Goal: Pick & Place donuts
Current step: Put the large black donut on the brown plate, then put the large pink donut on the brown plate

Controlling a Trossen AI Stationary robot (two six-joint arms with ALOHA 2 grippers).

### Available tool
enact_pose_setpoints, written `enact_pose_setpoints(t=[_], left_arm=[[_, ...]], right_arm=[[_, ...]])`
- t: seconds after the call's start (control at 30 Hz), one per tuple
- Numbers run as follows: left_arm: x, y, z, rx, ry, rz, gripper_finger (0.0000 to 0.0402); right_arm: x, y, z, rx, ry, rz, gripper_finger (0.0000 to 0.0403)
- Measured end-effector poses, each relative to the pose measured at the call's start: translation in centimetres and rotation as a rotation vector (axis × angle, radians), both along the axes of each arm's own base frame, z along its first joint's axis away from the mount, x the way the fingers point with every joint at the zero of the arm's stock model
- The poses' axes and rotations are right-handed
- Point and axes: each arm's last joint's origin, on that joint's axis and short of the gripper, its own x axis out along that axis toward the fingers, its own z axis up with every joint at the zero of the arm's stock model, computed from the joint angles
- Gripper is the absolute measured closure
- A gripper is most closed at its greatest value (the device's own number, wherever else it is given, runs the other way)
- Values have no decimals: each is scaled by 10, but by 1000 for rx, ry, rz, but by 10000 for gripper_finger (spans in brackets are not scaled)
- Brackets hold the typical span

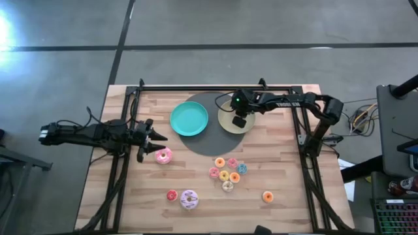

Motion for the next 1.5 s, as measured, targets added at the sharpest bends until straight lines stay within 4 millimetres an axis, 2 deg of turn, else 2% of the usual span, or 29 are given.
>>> enact_pose_setpoints(t=[0.2,1.13,1.5], left_arm=[[0,0,0,0,0,0,242],[0,0,0,0,0,1,242],[0,0,0,0,0,0,242]], right_arm=[[0,0,0,2,5,1,289],[-4,2,-2,27,39,-5,205],[-8,5,20,-15,-21,1,202]])
